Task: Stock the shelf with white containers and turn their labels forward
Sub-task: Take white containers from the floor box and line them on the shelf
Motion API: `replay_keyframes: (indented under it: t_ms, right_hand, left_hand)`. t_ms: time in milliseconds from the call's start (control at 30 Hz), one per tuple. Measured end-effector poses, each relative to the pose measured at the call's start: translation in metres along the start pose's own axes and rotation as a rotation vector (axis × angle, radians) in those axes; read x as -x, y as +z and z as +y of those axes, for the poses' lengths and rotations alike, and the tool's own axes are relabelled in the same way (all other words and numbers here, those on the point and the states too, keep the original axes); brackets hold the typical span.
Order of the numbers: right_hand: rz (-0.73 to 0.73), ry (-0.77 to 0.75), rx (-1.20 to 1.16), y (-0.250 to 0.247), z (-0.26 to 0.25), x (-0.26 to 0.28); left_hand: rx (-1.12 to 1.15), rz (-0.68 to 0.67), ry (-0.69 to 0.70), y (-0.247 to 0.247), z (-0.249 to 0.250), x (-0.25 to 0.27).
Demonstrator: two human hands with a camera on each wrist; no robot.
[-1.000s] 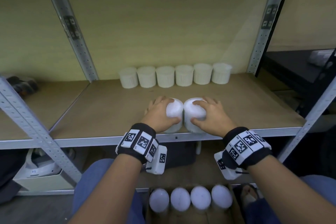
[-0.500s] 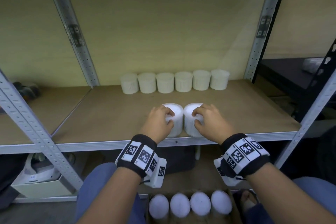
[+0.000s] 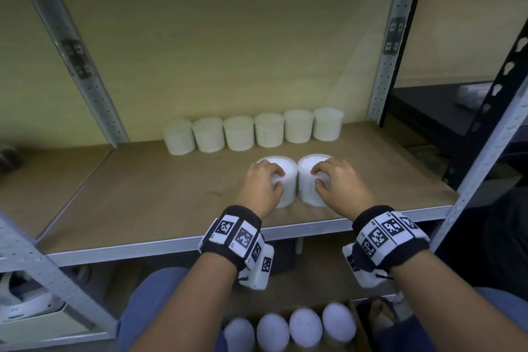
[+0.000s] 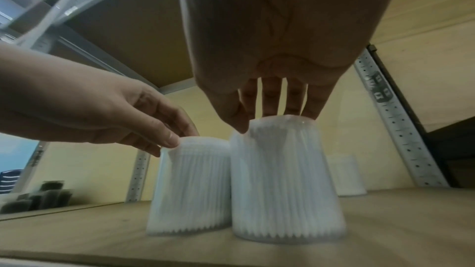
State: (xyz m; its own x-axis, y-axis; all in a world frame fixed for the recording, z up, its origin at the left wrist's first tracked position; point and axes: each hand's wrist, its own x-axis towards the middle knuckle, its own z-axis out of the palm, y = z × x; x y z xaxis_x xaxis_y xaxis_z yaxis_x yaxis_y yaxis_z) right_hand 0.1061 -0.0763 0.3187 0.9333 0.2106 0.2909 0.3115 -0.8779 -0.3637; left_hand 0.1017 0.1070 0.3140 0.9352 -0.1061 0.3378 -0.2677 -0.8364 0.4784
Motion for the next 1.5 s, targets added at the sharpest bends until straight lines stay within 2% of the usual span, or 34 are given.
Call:
replay_keyframes:
  t_ms: [400,733,1300,1500]
  right_hand:
    - [0.034,0.137,-0.012,-0.002,0.068,-0.061]
    - [0.059,0.197,0.011,0.001,0.096,-0.111]
    - [0.035,0.212,0.032,-0.002,0.105,-0.140]
    - [-0.042,0.209,0.003,-0.011,0.104,-0.135]
  left_hand:
    - [-0.003,-0.052,0.049,0.054,0.022,-0.091]
    - [-0.008,-0.081,0.055,0.079,0.022,-0.148]
    - [0.021,-0.080,0.046,0.089,0.023,-0.172]
    - [0.047,-0.191,0.009,0.077,0.024,-0.169]
